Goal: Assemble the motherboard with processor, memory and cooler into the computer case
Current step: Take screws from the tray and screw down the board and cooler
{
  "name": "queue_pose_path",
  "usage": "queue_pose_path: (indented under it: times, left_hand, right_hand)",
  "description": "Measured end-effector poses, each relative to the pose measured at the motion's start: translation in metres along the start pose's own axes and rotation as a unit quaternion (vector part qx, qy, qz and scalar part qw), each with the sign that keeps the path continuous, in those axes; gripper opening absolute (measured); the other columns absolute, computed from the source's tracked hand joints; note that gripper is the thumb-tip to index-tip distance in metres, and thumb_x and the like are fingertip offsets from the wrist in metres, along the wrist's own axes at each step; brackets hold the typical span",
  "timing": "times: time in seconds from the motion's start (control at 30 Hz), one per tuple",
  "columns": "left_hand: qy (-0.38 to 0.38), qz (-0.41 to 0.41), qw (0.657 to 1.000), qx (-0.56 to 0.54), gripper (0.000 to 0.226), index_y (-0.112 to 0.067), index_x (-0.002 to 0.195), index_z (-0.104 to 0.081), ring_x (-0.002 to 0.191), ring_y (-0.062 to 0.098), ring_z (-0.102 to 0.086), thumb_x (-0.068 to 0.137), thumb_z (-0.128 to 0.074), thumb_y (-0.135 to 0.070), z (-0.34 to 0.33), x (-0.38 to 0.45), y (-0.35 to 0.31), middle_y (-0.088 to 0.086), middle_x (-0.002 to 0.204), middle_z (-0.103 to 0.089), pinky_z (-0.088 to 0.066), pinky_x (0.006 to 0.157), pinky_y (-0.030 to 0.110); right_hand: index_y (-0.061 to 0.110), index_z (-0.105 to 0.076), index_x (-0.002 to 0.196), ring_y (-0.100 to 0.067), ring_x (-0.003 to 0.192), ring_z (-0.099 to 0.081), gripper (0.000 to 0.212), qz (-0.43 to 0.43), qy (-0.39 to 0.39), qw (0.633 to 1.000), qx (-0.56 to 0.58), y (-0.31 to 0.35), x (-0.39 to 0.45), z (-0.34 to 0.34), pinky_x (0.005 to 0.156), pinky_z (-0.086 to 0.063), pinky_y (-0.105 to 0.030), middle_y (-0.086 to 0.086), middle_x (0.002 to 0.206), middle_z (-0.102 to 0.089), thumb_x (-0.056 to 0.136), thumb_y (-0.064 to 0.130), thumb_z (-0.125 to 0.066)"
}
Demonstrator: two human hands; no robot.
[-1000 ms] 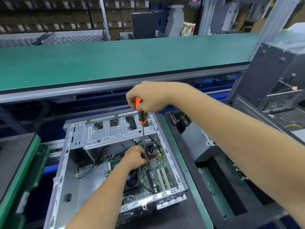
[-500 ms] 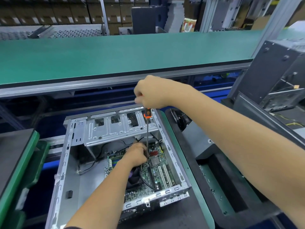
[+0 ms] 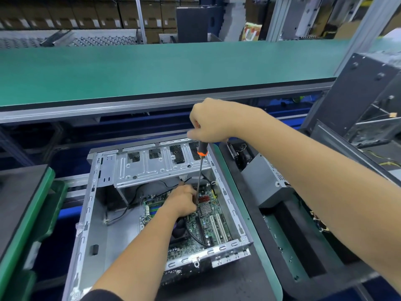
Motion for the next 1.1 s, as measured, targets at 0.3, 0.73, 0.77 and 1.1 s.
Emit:
queue_pose_path:
  times: [0.3, 0.73, 0.77, 1.1]
  left_hand:
    - [0.004, -0.009, 1.0, 0.018, 0.037, -0.008, 0.113, -0.061, 0.114, 0.024, -0.046, 0.076, -0.057, -0.012, 0.004, -0.003, -0.004, 0.0, 0.122, -0.052, -0.042, 0.091, 0.031]
    - [0.007, -0.003, 0.995, 0.096, 0.025, -0.015, 0.1, -0.063, 0.102, 0.02, -0.053, 0.076, -0.058, -0.017, 0.005, 0.0, -0.013, -0.003, 0.107, -0.057, -0.05, 0.084, 0.034]
    - [0.004, -0.002, 0.995, 0.101, 0.025, -0.015, 0.101, -0.063, 0.102, 0.02, -0.053, 0.076, -0.058, -0.017, 0.004, 0.001, -0.013, -0.002, 0.107, -0.058, -0.05, 0.083, 0.034]
    - [-0.02, 0.017, 0.993, 0.113, 0.021, -0.018, 0.099, -0.063, 0.101, 0.021, -0.055, 0.078, -0.062, -0.024, -0.001, 0.003, -0.014, -0.001, 0.107, -0.06, -0.047, 0.083, 0.034]
  right_hand:
    - [0.011, -0.053, 0.078, -0.002, 0.029, -0.048, 0.024, 0.009, -0.012, 0.998, 0.055, 0.003, -0.001, 0.002, 0.044, -0.037, -0.022, -0.003, 0.053, -0.06, 0.095, 0.028, -0.052]
    - [0.007, -0.052, 0.081, -0.012, 0.039, -0.064, 0.026, -0.014, -0.023, 0.99, 0.135, -0.009, -0.014, -0.007, 0.043, -0.041, -0.018, -0.003, 0.049, -0.061, 0.092, 0.03, -0.055]
    - [0.007, -0.05, 0.078, -0.014, 0.038, -0.063, 0.029, -0.02, -0.032, 0.99, 0.134, -0.01, -0.014, -0.009, 0.041, -0.04, -0.018, -0.003, 0.046, -0.058, 0.092, 0.032, -0.055]
    - [0.01, -0.053, 0.098, -0.011, 0.052, -0.07, 0.024, -0.022, -0.043, 0.954, 0.294, -0.009, -0.018, -0.014, 0.051, -0.053, -0.025, -0.008, 0.086, -0.069, 0.081, 0.014, -0.069]
Point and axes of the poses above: each hand's wrist, its own x-axis towards the middle knuckle, its own z-axis out of the back of the hand, y = z × x, the point moved 1 cm from there along x, towards the middle knuckle
